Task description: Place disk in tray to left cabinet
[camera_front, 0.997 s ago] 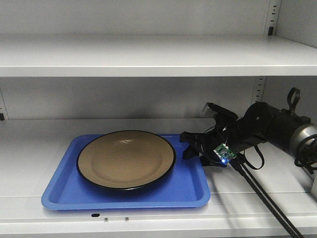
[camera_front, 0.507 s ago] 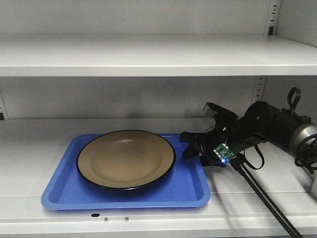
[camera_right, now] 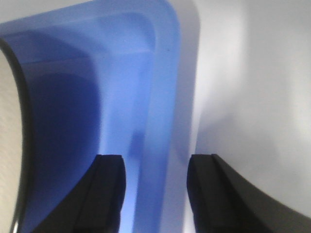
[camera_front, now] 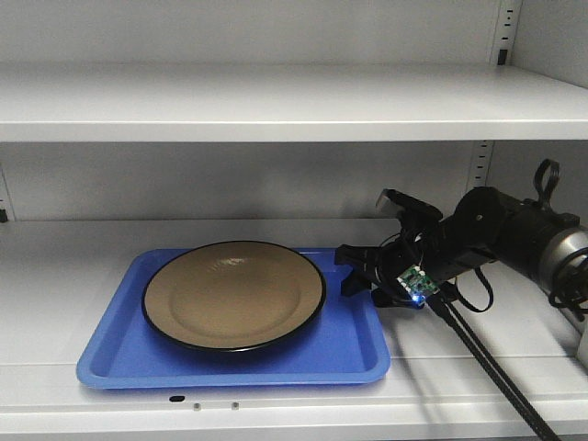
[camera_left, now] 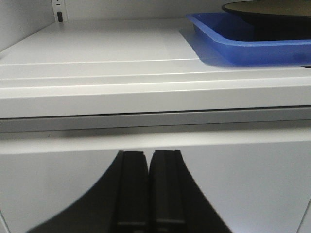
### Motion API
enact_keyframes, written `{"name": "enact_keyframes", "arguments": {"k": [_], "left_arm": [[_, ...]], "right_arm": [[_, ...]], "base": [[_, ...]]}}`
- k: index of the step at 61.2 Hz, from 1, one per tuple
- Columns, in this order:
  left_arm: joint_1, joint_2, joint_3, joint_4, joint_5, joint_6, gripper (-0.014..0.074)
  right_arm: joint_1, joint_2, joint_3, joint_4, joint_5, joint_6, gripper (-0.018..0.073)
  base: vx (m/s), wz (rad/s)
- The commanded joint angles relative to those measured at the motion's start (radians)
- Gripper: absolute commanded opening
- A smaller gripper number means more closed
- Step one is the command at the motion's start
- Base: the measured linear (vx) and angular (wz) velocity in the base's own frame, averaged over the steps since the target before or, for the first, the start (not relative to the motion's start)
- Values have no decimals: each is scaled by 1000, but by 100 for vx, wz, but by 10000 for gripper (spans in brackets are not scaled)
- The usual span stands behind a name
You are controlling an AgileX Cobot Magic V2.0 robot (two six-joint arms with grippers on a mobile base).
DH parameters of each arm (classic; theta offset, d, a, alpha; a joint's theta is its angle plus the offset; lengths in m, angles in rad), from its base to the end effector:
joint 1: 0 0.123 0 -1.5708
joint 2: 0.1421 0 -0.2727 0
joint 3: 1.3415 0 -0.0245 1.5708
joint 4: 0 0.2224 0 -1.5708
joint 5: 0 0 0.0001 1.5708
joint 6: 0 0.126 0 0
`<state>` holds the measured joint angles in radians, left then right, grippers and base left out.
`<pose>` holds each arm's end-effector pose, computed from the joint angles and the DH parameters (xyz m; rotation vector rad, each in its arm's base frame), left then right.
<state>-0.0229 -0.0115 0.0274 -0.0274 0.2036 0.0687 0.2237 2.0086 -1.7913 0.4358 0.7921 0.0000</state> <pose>0.0746 -0.0024 0.1821 0.0593 1.7020 0.0094 0.4306 0.1368 0.2544 -0.0241 2.4849 0.6084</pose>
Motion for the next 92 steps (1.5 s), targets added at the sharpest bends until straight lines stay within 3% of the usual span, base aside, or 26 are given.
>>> {"name": "enact_keyframes", "arguments": {"k": [1, 21, 40, 50, 67, 81, 89, 92], "left_arm": [[-3, 8, 20, -3, -76, -4, -6], [-3, 8, 20, -3, -76, -4, -6], [-3, 8, 20, -3, -76, -4, -6], [-3, 8, 20, -3, -76, -4, -6], [-3, 8, 20, -3, -76, -4, -6], [-3, 8, 20, -3, -76, -4, -6], [-3, 8, 20, -3, -76, -4, -6], [-3, 8, 20, -3, -76, -4, -6]], "right_arm": [[-4, -92, -31, 0, -28, -14, 386], [-5, -183, 11, -61, 5, -14, 309], [-4, -598, 691, -77, -346, -14, 148], [-4, -878, 959, -223, -505, -14, 85], [-4, -1387, 1439, -372, -820, 0, 52], [-5, -1763, 1747, -446, -862, 0, 52], [-5, -1868, 1844, -451, -860, 0, 52], [-5, -1885, 1841, -462, -792, 0, 52]], "base": [[0, 0], [0, 0], [0, 0], [0, 0], [0, 0], [0, 0], [0, 0], [0, 0]]}}
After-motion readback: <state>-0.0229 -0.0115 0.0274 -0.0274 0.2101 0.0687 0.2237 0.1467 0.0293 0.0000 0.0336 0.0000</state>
